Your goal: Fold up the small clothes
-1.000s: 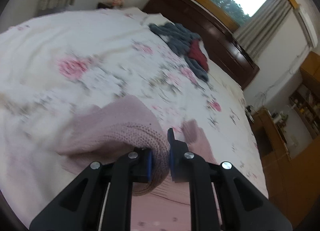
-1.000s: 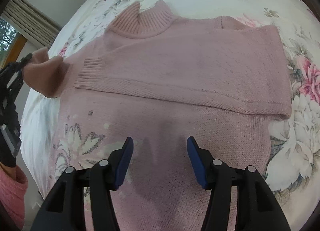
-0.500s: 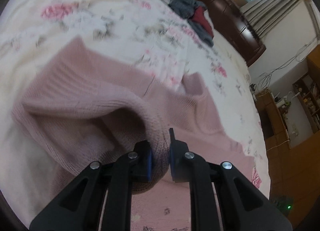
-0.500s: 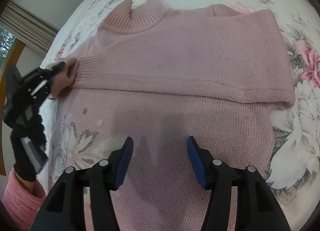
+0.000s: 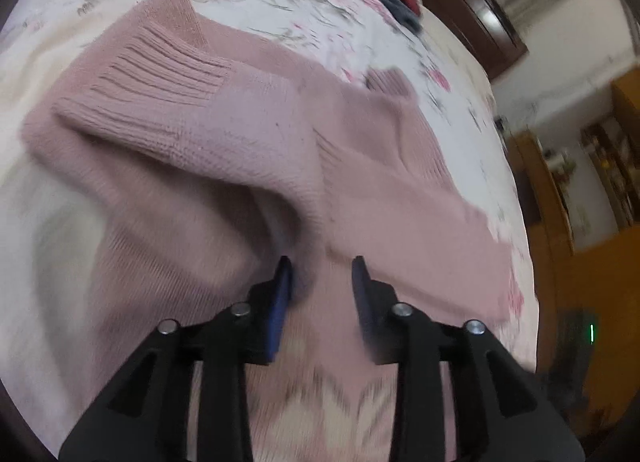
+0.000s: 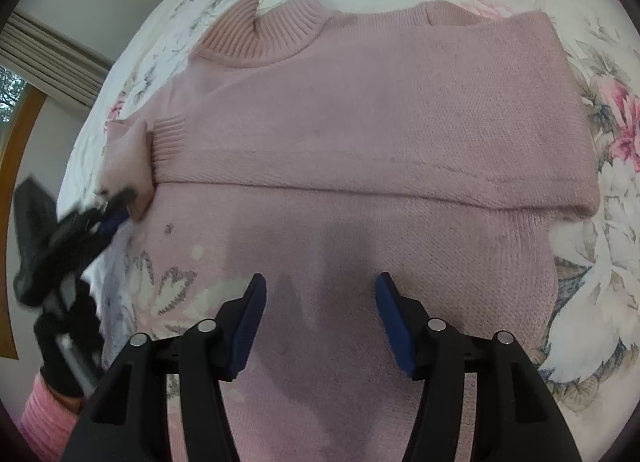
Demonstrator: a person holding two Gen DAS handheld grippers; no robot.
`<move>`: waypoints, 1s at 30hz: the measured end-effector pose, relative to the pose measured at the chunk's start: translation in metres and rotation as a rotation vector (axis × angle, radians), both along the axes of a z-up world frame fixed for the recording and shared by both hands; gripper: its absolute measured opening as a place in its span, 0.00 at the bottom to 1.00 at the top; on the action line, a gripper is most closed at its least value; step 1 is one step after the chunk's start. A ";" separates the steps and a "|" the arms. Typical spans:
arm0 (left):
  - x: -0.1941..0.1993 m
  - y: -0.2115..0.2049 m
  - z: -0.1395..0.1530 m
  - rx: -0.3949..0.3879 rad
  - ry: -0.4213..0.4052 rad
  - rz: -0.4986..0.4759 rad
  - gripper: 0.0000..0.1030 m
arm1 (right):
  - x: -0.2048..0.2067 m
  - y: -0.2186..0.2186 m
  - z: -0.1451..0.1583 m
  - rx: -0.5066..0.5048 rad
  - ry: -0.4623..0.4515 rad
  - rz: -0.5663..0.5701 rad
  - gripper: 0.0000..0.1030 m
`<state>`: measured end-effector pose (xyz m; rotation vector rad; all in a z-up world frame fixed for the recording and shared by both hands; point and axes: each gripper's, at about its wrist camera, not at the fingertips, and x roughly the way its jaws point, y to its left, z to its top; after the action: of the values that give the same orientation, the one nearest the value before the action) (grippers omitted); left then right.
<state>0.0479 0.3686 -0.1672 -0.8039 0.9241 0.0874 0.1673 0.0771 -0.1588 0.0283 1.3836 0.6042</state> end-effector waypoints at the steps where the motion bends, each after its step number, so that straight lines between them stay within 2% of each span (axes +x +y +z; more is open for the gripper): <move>1: -0.011 0.001 0.006 0.007 -0.012 -0.027 0.31 | 0.001 0.004 0.003 0.009 -0.001 0.004 0.56; 4: -0.033 0.013 0.023 0.092 -0.021 -0.025 0.31 | 0.006 0.027 0.014 0.052 0.000 0.037 0.56; 7: -0.040 0.042 0.041 0.196 -0.029 0.038 0.31 | 0.014 0.068 0.028 0.097 0.006 0.090 0.56; 10: -0.030 0.077 0.051 0.232 -0.022 0.121 0.32 | 0.017 0.107 0.036 0.111 0.008 0.133 0.56; 12: -0.017 0.091 0.052 0.284 0.007 0.152 0.32 | 0.021 0.129 0.036 0.124 0.033 0.149 0.56; 15: 0.003 0.102 0.038 0.313 0.076 0.132 0.32 | 0.026 0.157 0.030 0.165 0.107 0.158 0.56; 19: 0.016 0.103 0.004 0.329 0.200 0.071 0.32 | 0.030 0.190 0.017 0.169 0.177 0.171 0.56; 21: 0.015 0.102 -0.002 0.345 0.189 0.059 0.32 | 0.030 0.203 0.010 0.174 0.202 0.176 0.58; 23: 0.010 0.109 0.001 0.299 0.163 0.075 0.33 | 0.029 0.211 0.005 0.189 0.229 0.176 0.58; 25: -0.005 0.119 0.009 0.211 0.105 0.121 0.39 | 0.028 0.220 -0.003 0.210 0.266 0.173 0.61; 28: -0.020 0.123 0.021 0.212 0.071 0.166 0.46 | 0.028 0.233 -0.018 0.222 0.312 0.163 0.61; 29: -0.022 0.123 0.022 0.213 0.066 0.170 0.46 | 0.028 0.235 -0.022 0.232 0.327 0.164 0.57; 30: -0.025 0.124 0.025 0.207 0.063 0.176 0.46 | 0.027 0.237 -0.025 0.239 0.335 0.165 0.41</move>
<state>0.0225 0.4927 -0.1425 -0.6909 0.8856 0.3585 0.1946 0.3144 -0.1841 0.2171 1.6400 0.9332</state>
